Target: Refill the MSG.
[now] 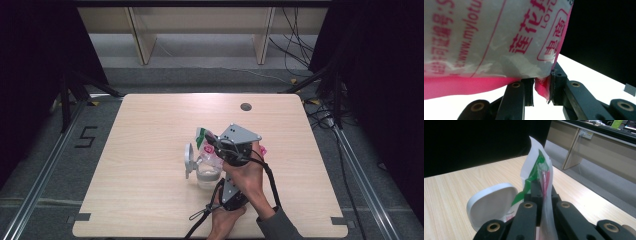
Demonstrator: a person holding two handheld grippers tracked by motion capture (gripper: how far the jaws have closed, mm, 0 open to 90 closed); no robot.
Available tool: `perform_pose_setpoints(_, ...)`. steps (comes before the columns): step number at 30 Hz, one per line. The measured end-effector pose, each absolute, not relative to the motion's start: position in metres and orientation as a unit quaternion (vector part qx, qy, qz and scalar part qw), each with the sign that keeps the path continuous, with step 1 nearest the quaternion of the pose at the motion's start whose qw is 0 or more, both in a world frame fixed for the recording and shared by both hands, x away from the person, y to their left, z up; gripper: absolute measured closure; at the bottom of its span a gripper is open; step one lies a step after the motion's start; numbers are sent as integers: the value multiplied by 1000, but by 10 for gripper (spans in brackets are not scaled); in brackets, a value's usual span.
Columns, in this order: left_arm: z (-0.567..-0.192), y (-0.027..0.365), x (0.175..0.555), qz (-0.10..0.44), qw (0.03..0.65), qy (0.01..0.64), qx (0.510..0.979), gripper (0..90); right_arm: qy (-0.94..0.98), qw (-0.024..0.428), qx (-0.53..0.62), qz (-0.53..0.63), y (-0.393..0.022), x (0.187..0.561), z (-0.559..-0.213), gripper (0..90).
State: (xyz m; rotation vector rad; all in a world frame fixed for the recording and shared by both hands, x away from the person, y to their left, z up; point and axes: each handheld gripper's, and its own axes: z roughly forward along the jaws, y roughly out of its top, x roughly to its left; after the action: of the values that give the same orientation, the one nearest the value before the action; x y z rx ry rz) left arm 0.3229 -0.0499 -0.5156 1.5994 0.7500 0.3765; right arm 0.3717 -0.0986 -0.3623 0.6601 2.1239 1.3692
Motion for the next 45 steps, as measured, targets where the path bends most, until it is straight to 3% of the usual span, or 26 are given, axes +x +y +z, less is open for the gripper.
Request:
perform_pose_setpoints(7, -515, -53, 322, 142, 626, 333, 691, 762, 787, 264, 241, 503, -97, 372, -362, 899)
perform_pose_setpoints(45, -514, -54, 323, 137, 629, 328, 692, 759, 790, 270, 237, 497, -95, 372, -363, 895)
